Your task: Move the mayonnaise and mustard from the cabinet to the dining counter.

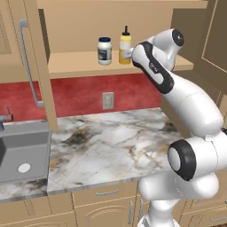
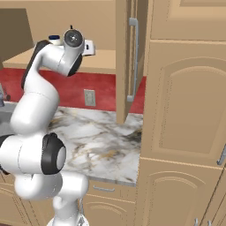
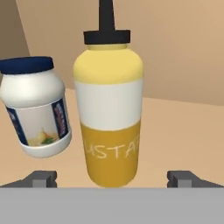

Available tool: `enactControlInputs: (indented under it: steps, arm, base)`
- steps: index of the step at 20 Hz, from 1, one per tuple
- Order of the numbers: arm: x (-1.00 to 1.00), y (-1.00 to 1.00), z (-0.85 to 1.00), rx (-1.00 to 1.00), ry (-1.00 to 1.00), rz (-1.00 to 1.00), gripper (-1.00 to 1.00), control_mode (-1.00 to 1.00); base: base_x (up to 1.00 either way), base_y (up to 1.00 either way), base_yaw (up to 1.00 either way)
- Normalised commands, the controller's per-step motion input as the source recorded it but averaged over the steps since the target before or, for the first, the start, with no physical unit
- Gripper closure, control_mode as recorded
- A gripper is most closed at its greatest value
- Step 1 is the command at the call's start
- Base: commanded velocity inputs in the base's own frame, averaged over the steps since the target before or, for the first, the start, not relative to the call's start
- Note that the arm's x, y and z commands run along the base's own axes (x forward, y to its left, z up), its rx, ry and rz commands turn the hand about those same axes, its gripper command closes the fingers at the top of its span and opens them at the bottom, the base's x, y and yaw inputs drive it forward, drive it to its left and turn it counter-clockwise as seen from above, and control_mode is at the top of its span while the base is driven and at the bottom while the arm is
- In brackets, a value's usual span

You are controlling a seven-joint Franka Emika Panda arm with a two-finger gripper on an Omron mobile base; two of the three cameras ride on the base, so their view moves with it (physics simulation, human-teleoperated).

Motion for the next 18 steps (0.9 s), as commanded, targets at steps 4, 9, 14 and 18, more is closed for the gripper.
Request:
enactControlInputs:
  steps: [4, 9, 14, 18]
  arm:
    - [0.32, 0.12, -0.09, 0.0, 0.01, 0.03, -1.0, -1.0]
    - [0.4, 0.0, -0.02, 0.0, 0.02, 0.01, -1.0, -1.0]
    - [0.4, 0.0, -0.02, 0.0, 0.02, 0.0, -1.0, -1.0]
    - [0.27, 0.03, -0.08, 0.0, 0.03, 0.01, -1.0, -1.0]
  base:
    - [0.0, 0.0, 0.0]
    - [0.0, 0.0, 0.0]
    - [0.0, 0.0, 0.0]
    - [0.0, 0.0, 0.0]
